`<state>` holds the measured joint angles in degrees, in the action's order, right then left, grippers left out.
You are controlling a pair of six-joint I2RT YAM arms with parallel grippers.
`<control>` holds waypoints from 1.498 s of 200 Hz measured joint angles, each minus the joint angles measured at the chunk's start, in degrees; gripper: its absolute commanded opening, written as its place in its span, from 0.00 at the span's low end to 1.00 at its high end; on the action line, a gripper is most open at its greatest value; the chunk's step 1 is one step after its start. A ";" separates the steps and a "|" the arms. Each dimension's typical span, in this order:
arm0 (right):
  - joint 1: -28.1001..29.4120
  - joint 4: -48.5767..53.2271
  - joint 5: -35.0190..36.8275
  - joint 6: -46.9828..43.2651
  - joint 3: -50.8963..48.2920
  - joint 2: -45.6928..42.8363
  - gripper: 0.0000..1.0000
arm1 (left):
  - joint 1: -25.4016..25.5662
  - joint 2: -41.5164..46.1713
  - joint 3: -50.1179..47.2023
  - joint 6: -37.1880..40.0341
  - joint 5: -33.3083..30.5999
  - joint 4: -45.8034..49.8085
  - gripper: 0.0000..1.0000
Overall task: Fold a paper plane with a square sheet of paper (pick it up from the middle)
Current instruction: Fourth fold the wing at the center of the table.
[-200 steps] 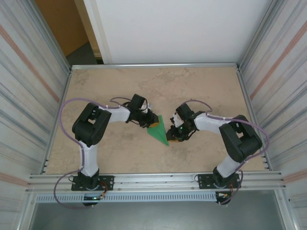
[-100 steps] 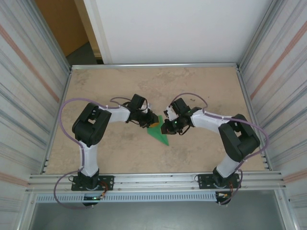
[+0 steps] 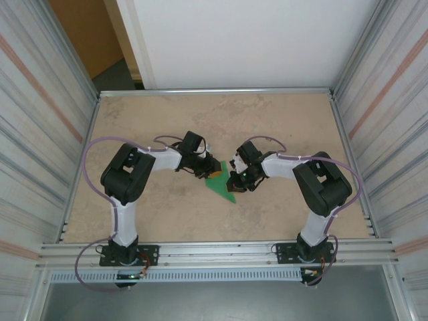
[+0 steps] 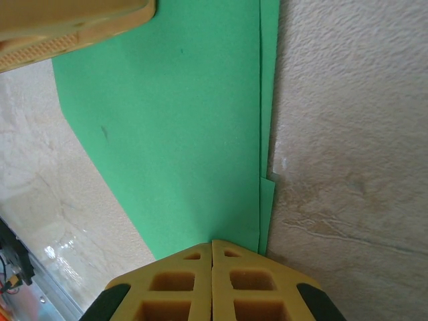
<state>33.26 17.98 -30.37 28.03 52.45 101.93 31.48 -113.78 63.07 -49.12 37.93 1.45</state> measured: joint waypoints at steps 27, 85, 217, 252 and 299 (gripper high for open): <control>0.00 0.02 0.02 -0.02 0.00 0.04 0.05 | 0.46 1.57 -0.07 0.07 -0.04 0.22 0.20; 0.00 0.04 0.11 0.00 -0.02 0.07 0.05 | 4.42 3.72 -2.29 0.48 -0.02 -0.35 0.16; -0.28 1.20 0.15 -0.20 0.61 0.70 0.05 | -6.93 -2.69 4.00 8.66 0.42 3.93 0.17; -0.28 1.38 0.15 -0.17 0.72 0.68 0.07 | -11.80 -3.72 6.67 10.62 -1.46 5.90 0.17; -0.35 1.62 0.11 0.85 1.09 -0.44 0.26 | -14.51 -1.97 7.96 10.62 -4.94 8.13 0.23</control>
<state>32.91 19.59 -30.26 28.88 53.54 101.49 16.97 -115.74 71.02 -38.50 32.99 9.58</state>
